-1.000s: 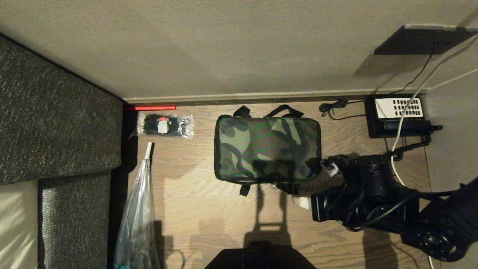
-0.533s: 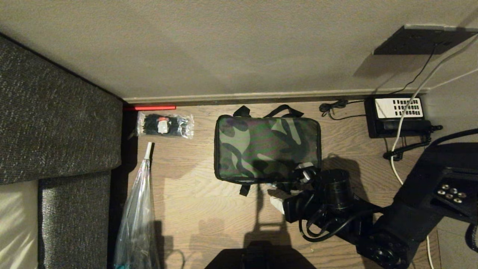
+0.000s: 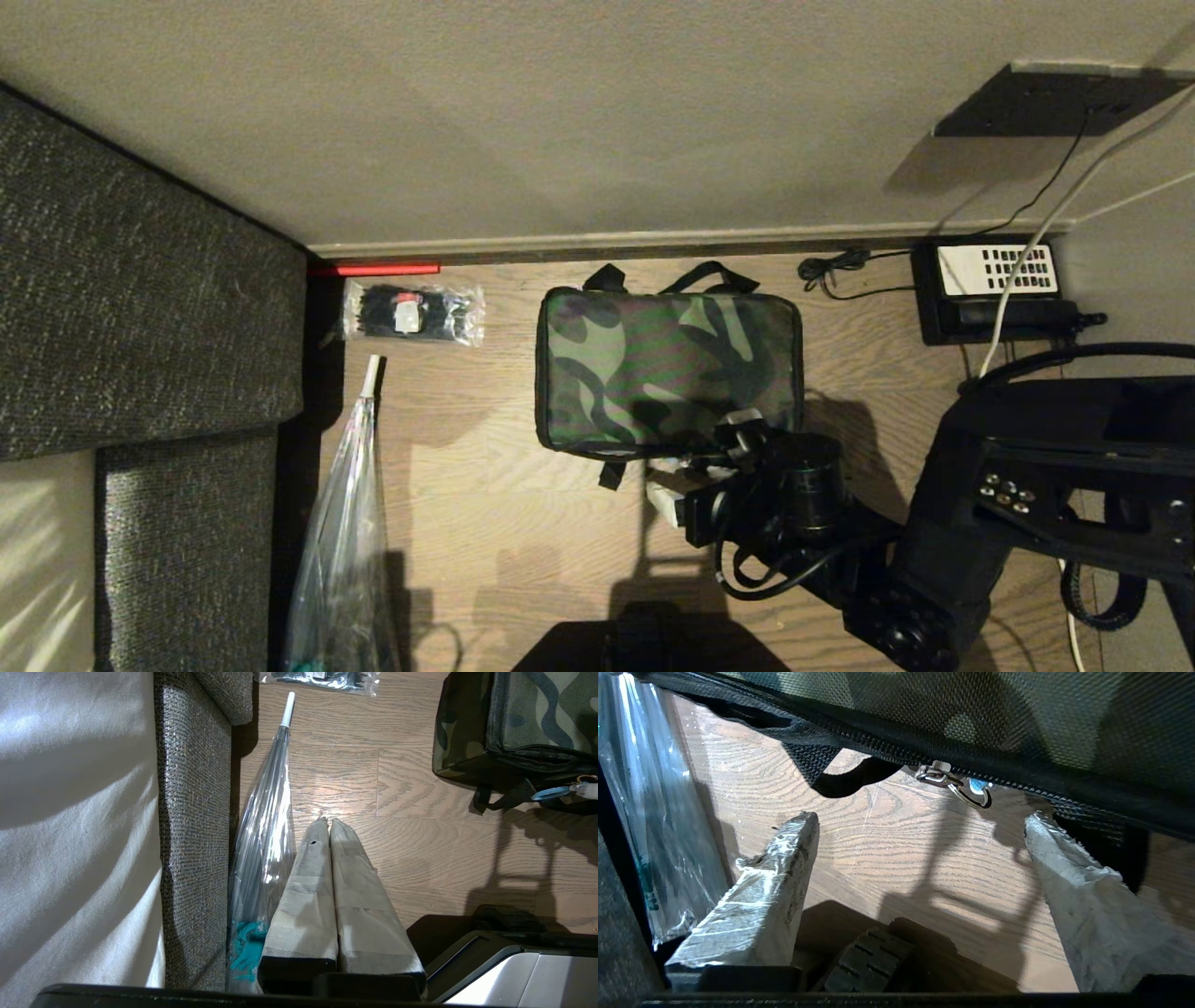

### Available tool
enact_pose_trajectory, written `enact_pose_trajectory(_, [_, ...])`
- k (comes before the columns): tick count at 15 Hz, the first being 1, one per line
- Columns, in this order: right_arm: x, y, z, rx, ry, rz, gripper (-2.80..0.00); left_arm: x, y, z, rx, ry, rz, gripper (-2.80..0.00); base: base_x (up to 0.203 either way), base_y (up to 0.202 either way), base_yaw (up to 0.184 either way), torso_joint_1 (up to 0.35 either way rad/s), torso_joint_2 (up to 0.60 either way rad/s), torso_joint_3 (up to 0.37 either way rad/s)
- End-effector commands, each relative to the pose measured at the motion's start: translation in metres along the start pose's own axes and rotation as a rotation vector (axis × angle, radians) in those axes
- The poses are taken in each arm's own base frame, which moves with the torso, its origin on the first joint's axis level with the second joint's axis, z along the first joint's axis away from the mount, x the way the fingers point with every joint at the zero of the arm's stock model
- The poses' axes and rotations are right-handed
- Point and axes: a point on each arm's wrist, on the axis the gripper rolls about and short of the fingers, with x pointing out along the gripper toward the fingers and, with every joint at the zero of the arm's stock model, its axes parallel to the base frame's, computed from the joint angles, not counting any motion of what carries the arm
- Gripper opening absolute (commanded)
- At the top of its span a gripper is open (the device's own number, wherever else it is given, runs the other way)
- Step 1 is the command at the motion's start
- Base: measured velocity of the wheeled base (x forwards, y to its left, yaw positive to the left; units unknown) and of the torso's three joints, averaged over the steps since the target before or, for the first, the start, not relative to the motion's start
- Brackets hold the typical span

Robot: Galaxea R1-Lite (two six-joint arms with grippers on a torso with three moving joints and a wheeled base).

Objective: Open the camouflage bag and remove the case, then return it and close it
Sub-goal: Open the top of the storage box

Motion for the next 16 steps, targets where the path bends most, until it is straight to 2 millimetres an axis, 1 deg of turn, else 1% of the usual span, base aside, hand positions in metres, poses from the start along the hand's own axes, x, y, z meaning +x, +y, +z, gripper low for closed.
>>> enact_pose_trajectory(1, [0.012, -0.002, -0.011, 0.019, 0.008, -0.007, 0.0, 0.0, 0.0, -0.001, 0.0, 0.001, 0.001, -2.8, 0.0, 0.0, 0.0, 0.0, 0.0, 0.0])
enact_pose_trajectory(4, [0.021, 0.0, -0.004, 0.041, -0.084, 0.003, 0.0, 0.0, 0.0, -0.001, 0.0, 0.001, 0.001, -2.8, 0.0, 0.0, 0.0, 0.0, 0.0, 0.0])
enact_pose_trajectory(6, [0.025, 0.001, -0.006, 0.04, -0.099, 0.002, 0.0, 0.0, 0.0, -0.001, 0.0, 0.002, 0.001, -2.8, 0.0, 0.0, 0.0, 0.0, 0.0, 0.0])
enact_pose_trajectory(9, [0.026, 0.0, -0.006, 0.039, -0.099, -0.001, 0.0, 0.0, 0.0, -0.001, 0.0, 0.002, 0.001, -2.8, 0.0, 0.0, 0.0, 0.0, 0.0, 0.0])
enact_pose_trajectory(10, [0.027, 0.0, -0.008, 0.041, -0.096, 0.0, -1.45, 0.0, 0.0, -0.001, 0.0, 0.001, 0.001, -2.8, 0.0, 0.0, 0.0, 0.0, 0.0, 0.0])
enact_pose_trajectory(11, [0.027, 0.0, -0.008, 0.04, -0.097, 0.0, -2.8, 0.0, 0.0, -0.001, 0.0, 0.001, 0.001, -2.8, 0.0, 0.0, 0.0, 0.0, 0.0, 0.0])
enact_pose_trajectory(16, [0.029, 0.0, -0.009, 0.021, -0.111, 0.001, -2.8, 0.0, 0.0, -0.001, 0.0, 0.001, 0.001, -2.8, 0.0, 0.0, 0.0, 0.0, 0.0, 0.0])
